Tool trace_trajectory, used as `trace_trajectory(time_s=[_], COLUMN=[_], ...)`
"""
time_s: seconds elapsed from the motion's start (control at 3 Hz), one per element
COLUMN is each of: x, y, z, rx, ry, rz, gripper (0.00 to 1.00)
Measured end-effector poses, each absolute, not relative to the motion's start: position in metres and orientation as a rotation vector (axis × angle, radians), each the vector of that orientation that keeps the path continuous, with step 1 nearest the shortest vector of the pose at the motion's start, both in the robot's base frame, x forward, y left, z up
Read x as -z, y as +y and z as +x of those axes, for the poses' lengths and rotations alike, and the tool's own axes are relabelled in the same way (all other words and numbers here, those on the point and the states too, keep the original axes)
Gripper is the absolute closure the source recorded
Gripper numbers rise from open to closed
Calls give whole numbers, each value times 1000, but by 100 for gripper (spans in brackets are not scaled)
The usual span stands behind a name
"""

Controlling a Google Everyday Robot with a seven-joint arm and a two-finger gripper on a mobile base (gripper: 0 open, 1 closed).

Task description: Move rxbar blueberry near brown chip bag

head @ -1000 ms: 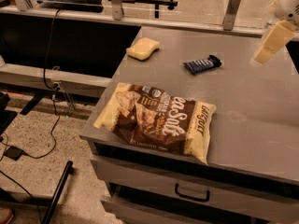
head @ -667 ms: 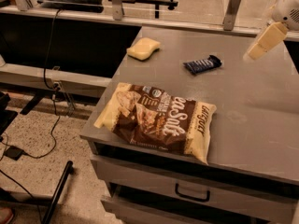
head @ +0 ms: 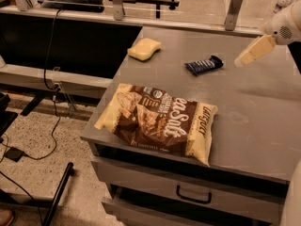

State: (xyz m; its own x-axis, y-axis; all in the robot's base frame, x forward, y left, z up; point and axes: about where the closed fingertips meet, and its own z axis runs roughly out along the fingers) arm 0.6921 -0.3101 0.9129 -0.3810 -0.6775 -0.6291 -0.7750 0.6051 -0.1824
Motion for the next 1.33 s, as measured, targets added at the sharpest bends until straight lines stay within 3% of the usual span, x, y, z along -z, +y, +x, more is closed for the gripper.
trace_trajectory(time_s=[1.33], x=[-846], y=[-306], z=[716], rx=[-252], ry=[2154], rz=[-1130], gripper=[0])
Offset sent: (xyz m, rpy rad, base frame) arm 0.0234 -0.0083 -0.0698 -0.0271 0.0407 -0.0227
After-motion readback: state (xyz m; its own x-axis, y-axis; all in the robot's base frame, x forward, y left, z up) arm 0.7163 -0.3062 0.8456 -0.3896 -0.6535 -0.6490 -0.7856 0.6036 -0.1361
